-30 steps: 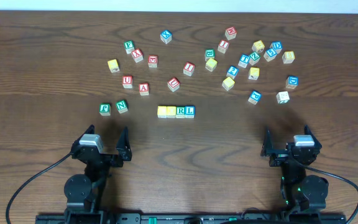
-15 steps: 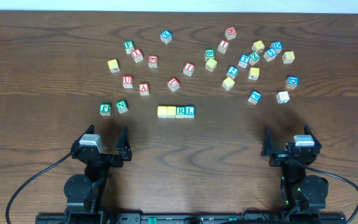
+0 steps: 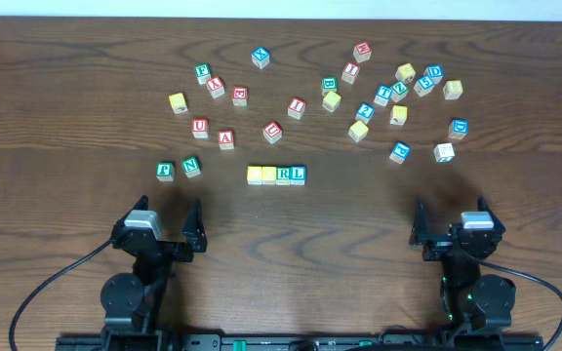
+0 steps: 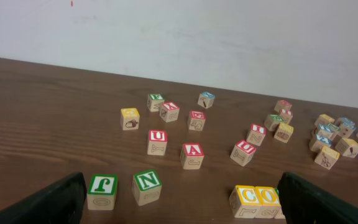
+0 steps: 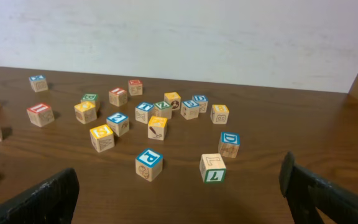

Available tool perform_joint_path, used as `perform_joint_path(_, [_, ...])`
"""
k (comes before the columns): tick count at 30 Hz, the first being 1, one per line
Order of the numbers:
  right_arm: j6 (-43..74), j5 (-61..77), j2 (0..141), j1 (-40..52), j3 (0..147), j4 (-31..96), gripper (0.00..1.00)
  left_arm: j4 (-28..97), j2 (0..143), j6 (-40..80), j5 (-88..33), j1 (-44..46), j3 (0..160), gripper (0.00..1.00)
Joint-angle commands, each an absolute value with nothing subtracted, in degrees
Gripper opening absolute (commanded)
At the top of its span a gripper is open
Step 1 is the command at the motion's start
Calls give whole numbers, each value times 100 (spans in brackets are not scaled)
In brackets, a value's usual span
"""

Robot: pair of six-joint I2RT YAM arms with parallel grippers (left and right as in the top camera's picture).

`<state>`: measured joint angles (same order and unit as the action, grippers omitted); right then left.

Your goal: Spell out CORL

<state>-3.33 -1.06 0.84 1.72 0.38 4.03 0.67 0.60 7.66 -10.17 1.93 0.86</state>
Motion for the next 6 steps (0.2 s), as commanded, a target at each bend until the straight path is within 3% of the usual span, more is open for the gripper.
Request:
perform_joint_path(1, [-259,-176,32,117,32,425,99,318,23,773,-1116,167,27,97])
perform_joint_path(6, [-259,-176,32,117,32,425,99,318,23,773,-1116,167,27,97])
